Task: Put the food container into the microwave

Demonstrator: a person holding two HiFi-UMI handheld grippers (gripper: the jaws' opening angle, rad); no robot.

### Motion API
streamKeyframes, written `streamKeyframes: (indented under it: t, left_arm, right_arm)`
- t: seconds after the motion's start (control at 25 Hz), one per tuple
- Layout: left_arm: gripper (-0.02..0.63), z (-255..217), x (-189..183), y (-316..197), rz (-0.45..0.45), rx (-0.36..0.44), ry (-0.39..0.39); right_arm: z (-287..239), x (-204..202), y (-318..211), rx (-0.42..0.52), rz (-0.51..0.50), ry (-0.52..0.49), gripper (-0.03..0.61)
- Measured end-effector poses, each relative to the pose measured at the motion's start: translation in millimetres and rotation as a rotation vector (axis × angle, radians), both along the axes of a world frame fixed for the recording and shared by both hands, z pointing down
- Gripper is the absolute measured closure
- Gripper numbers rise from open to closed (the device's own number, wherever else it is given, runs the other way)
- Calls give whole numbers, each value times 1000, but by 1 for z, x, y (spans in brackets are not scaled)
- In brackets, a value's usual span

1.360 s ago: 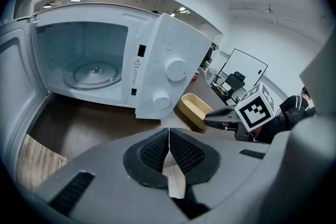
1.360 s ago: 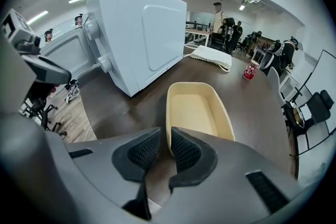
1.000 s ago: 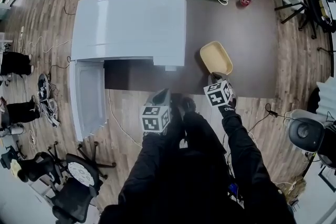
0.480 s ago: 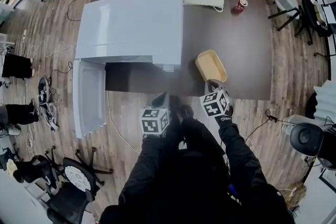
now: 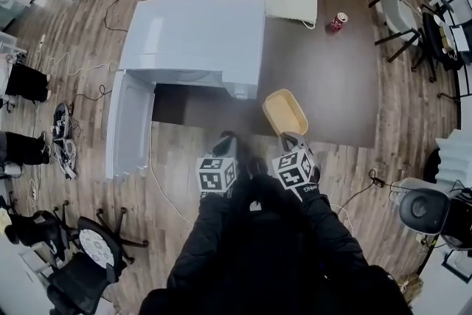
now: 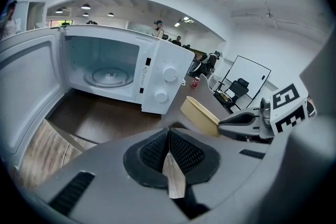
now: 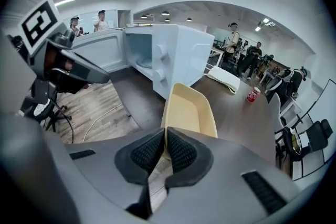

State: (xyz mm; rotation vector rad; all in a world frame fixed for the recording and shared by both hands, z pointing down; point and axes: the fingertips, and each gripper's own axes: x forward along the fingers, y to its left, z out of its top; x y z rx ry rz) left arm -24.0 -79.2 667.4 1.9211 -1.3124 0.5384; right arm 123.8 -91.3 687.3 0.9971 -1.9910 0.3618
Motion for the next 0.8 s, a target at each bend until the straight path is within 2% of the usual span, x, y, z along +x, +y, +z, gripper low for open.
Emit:
streamKeyframes:
  t: [0.32, 0.56, 0.8]
  left_arm:
    - [580, 5, -24, 24, -86, -12, 5]
    - [580, 9, -47, 37, -162, -20, 9]
    - [580, 8, -85, 49, -259, -24, 8]
  right_arm:
    - [-5, -47, 43, -3, -171, 5, 541]
    - [-10, -87, 54, 2, -301, -8, 541]
    - [-16, -134, 58, 13, -414, -26, 541]
